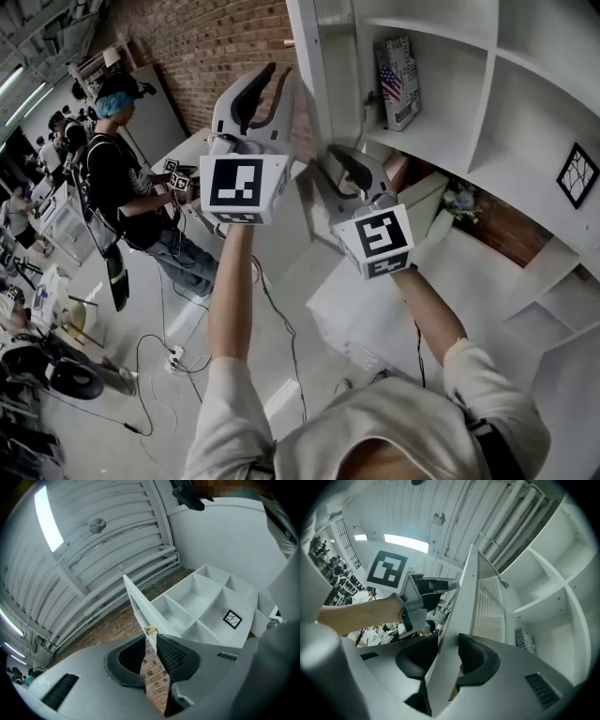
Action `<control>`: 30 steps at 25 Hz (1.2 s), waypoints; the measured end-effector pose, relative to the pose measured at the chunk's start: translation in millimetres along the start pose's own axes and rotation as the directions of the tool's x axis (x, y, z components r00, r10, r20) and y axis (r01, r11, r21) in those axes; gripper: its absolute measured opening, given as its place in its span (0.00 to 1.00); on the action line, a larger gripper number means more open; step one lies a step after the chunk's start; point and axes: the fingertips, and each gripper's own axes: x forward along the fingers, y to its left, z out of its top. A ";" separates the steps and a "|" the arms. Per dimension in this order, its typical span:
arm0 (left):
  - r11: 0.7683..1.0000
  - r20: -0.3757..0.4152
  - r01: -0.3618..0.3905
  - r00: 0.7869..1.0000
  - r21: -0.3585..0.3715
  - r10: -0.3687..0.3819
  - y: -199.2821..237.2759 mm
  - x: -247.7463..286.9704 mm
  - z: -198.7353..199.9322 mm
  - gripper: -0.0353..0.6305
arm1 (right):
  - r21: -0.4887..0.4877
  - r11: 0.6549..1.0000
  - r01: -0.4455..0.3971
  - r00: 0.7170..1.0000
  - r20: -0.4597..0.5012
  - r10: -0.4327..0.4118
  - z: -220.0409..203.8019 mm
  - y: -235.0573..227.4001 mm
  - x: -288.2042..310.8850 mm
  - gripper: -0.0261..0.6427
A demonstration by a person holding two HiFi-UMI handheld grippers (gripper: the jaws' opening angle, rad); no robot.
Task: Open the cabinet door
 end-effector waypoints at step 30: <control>0.948 -0.433 -0.274 0.883 -0.163 0.181 24.6 -181.6 -186.5 0.17 | 0.046 0.992 -0.119 0.993 0.007 0.119 -60.8 56.6 40.2 0.11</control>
